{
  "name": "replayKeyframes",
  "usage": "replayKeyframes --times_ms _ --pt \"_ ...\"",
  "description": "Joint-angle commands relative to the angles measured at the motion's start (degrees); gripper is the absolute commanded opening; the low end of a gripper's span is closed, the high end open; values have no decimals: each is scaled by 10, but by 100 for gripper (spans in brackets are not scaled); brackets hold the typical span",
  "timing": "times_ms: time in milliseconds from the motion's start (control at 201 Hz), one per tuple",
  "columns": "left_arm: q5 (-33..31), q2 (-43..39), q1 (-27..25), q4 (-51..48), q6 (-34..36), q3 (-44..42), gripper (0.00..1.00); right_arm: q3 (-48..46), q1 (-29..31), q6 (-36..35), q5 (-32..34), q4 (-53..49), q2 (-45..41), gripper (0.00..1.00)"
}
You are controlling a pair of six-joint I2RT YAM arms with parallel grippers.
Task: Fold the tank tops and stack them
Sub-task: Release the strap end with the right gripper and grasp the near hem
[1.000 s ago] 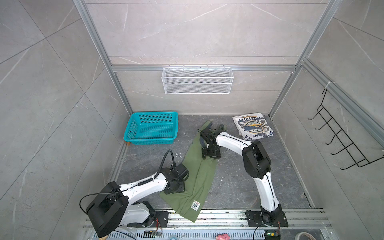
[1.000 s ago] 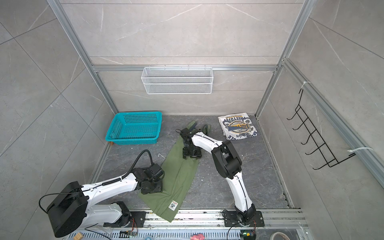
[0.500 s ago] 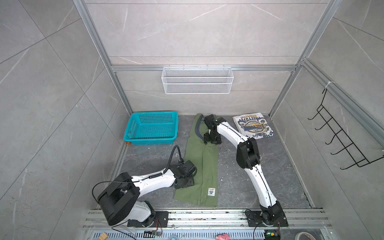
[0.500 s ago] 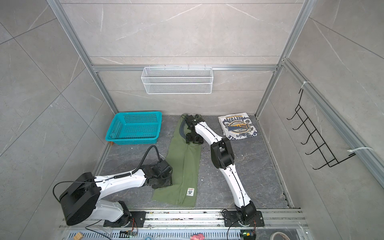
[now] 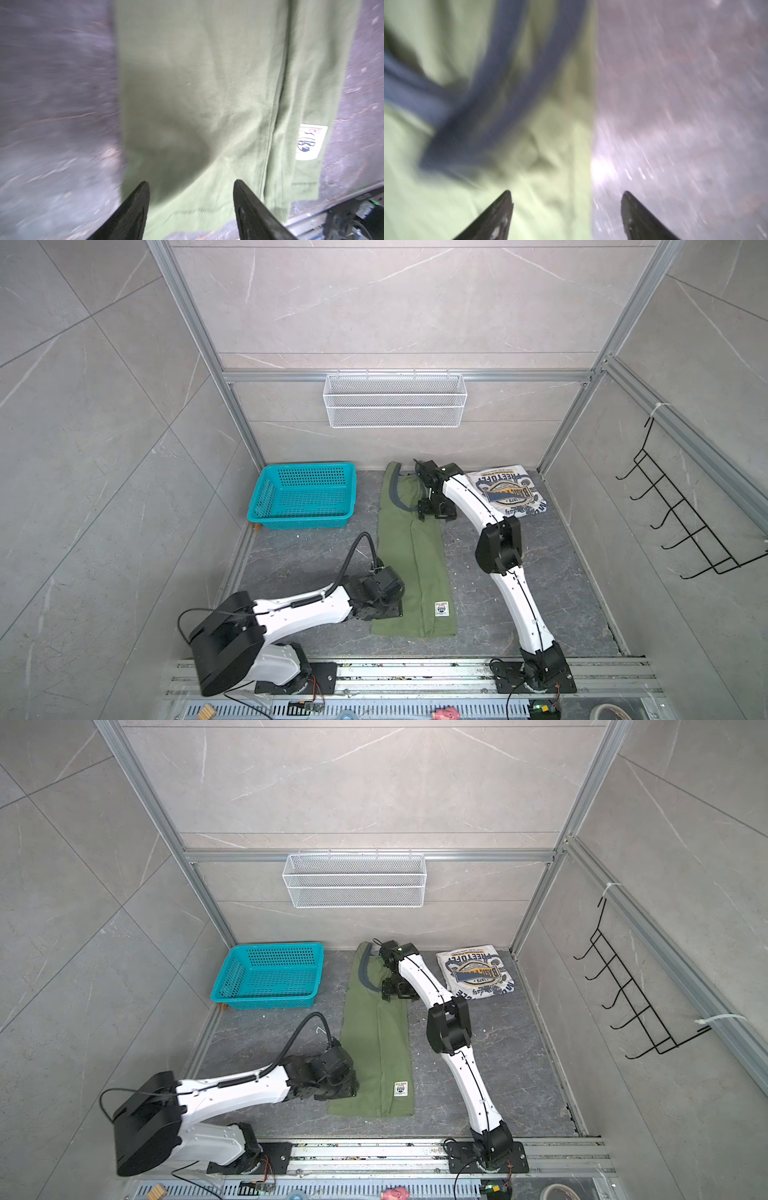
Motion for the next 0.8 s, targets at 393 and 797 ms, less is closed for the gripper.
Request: replayKeyframes --times_ms 393,797 --pt "45 -107 4 -67 -21 -102 63 -813 15 125 -194 373 -600 73" --pt "100 -71 2 -2 -30 -121 50 -1065 112 297 -277 536 -725 58"
